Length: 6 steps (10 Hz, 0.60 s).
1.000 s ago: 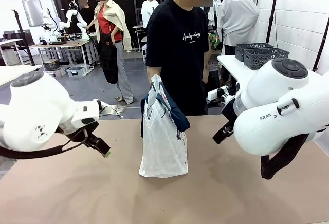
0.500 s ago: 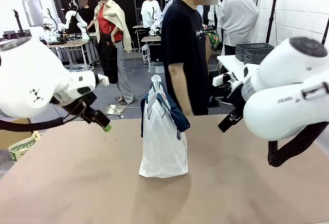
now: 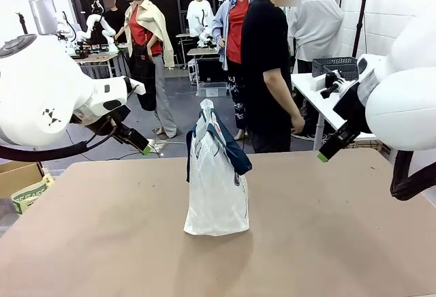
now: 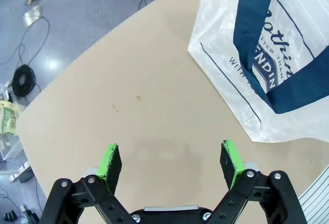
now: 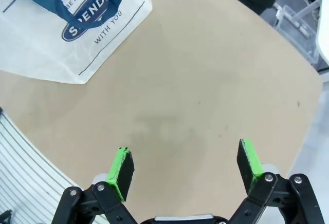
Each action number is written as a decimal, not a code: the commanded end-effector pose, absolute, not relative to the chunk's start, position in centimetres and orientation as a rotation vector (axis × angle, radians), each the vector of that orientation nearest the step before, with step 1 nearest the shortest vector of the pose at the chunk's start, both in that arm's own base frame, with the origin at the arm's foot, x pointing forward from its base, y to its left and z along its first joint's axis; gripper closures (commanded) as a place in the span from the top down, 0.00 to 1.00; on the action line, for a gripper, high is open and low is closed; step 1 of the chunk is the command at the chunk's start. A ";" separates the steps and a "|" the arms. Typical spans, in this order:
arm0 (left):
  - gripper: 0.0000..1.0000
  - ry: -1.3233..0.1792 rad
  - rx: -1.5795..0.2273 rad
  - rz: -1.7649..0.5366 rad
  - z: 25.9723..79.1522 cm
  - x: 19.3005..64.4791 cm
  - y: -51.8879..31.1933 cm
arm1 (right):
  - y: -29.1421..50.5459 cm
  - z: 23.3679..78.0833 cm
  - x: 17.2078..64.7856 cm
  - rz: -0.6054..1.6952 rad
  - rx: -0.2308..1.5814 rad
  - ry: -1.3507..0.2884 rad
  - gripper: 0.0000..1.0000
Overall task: Transfer purchased items from the store into the shopping bag.
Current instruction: Open the Reusable shopping bag in the center of the table.
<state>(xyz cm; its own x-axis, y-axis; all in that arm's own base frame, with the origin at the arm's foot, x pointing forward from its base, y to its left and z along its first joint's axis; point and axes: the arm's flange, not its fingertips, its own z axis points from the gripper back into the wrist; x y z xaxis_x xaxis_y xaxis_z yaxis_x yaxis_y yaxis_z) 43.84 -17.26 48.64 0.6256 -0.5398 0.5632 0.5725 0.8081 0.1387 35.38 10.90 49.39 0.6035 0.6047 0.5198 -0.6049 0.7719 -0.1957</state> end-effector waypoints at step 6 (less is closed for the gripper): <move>1.00 -0.611 -0.069 -0.630 48.6 43.5 -17.0 | 12.2 47.7 36.4 0.688 0.009 -0.603 1.00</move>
